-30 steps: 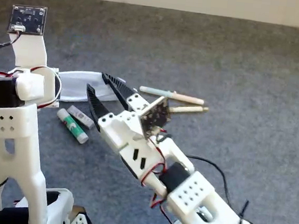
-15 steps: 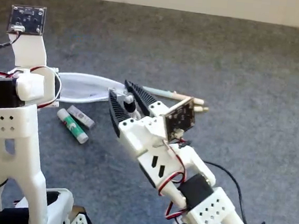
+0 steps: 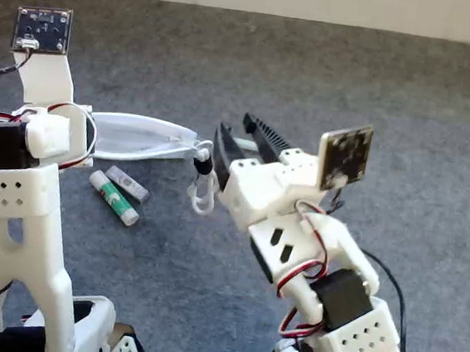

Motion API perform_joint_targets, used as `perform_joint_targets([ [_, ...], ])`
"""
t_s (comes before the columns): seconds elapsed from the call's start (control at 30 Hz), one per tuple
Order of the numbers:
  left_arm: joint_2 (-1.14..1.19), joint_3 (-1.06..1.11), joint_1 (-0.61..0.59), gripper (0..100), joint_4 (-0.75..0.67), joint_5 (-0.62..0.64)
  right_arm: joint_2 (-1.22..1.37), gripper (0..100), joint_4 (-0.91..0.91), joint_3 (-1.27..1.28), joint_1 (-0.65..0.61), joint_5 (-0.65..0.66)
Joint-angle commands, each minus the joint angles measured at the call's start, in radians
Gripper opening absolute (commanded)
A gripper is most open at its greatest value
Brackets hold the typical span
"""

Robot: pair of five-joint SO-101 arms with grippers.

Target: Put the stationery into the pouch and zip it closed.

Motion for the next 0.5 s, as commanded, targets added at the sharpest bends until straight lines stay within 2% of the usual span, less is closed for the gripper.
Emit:
perform_joint_targets([
  [0.0, -0.002, 0.035, -0.007, 1, -0.052, 0.011, 0.058, 14.2, 0.018, -0.102, 0.056, -0.043],
  [0.33, -0.004, 0.067, -0.007, 1, -0.081, 0.011, 0.24, 14.2, 0.019, -0.145, 0.234, -0.183],
  [0.47, -0.004, 0.065, -0.007, 1, -0.081, 0.011, 0.329, 14.2, 0.019, -0.17, 0.277, -0.187],
])
